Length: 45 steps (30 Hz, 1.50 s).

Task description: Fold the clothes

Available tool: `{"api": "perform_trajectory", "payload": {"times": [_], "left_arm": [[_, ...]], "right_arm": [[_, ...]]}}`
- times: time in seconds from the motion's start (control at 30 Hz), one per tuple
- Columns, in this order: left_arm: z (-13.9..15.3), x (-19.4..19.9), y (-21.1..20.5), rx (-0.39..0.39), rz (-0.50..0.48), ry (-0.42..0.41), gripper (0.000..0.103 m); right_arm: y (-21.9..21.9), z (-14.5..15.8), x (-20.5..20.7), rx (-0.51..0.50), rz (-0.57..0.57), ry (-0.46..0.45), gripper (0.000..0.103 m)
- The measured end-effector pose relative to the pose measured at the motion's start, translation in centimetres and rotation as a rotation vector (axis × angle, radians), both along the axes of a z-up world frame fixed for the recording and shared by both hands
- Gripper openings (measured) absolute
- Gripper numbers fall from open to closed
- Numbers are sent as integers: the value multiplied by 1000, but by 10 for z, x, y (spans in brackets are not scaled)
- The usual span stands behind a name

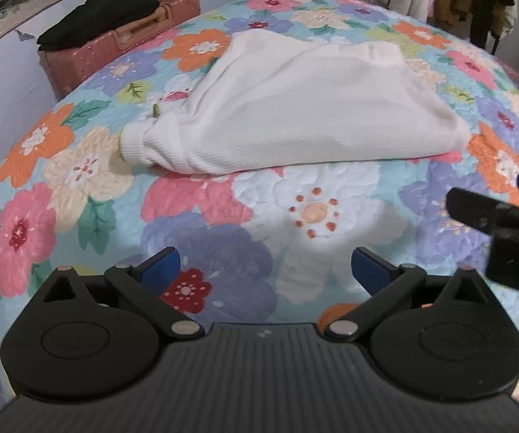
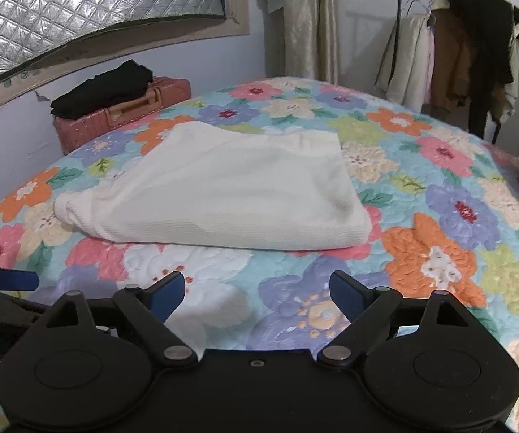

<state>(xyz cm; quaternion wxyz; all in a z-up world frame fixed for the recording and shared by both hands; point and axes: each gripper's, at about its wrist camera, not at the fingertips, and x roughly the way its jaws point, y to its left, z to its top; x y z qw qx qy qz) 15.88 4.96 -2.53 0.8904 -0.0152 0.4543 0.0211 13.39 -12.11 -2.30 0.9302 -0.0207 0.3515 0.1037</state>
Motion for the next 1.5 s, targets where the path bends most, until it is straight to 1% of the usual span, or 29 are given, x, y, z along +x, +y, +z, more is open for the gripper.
{"api": "perform_trajectory", "payload": {"times": [0.1,0.23,0.37,0.43,0.5,0.6,0.77,1.0,1.3,1.5], "left_arm": [[1,0,-3,-11,-3,-3,103],[0,0,-7,2,-12,1,103],[-1,1,-7,7,-13,5,103],[0,1,-10,40,-14,1,103],[0,2,-11,52,-22,5,103],[1,2,-12,38,-26,16,103],[0,2,-13,41,-30,27,103],[-1,2,-14,45,-40,40,103],[2,2,-11,34,-35,38,103],[2,2,-9,40,-30,39,103]], "right_arm": [[-3,0,1,19,-14,8,91],[-4,-2,3,23,-12,27,91],[-3,-2,0,12,-20,10,91],[-2,-2,0,12,-22,2,91],[-2,-2,0,16,-19,5,91],[1,-2,0,5,-12,5,91],[6,-1,-1,-3,-11,0,91],[8,-3,-3,18,-13,4,91],[11,1,-5,-2,-17,-17,91],[13,2,-7,-4,-16,-19,91]]}}
